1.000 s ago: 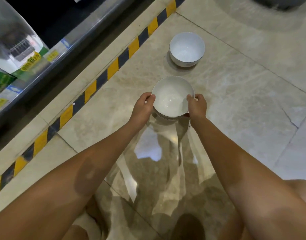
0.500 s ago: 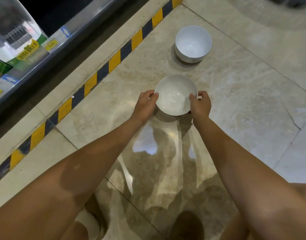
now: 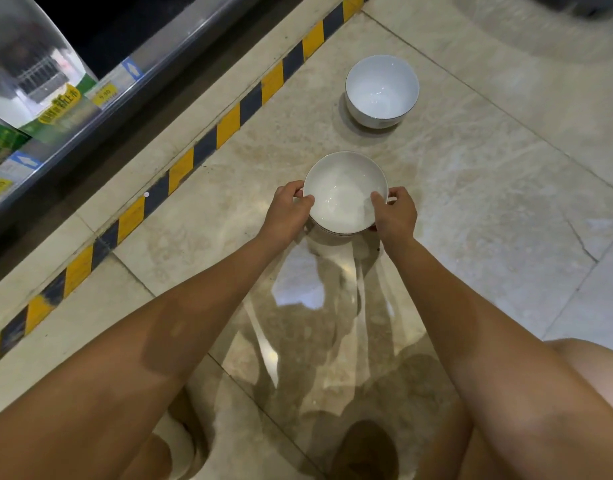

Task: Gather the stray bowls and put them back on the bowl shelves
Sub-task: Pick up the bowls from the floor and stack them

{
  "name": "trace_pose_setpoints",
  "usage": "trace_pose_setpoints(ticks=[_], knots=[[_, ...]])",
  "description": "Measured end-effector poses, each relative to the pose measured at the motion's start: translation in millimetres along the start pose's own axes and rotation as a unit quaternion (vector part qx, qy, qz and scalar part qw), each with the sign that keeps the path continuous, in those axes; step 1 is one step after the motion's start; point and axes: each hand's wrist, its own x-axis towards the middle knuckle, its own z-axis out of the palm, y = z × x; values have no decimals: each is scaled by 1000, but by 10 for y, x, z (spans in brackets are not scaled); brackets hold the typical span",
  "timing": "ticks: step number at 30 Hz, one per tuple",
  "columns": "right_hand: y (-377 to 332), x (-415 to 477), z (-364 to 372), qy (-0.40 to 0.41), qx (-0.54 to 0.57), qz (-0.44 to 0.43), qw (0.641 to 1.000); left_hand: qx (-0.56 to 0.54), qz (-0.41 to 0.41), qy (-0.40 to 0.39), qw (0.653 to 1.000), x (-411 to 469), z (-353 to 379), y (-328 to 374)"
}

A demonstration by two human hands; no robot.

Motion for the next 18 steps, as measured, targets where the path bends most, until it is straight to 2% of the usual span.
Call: trace_pose_setpoints(ticks=[6, 9, 14, 18], knots=[[-68, 2, -121, -44, -31, -3, 999, 47, -18, 0, 999, -38, 25, 92], [-135, 34, -183, -45, -69, -11, 997, 121, -16, 47, 991, -72, 45, 209], [-376, 88, -372, -9, -211, -88, 973, 268, 57, 92, 957, -129, 95, 557], [-608, 170, -534, -2, -259, -137, 956, 318, 94, 101, 938, -132, 172, 855]])
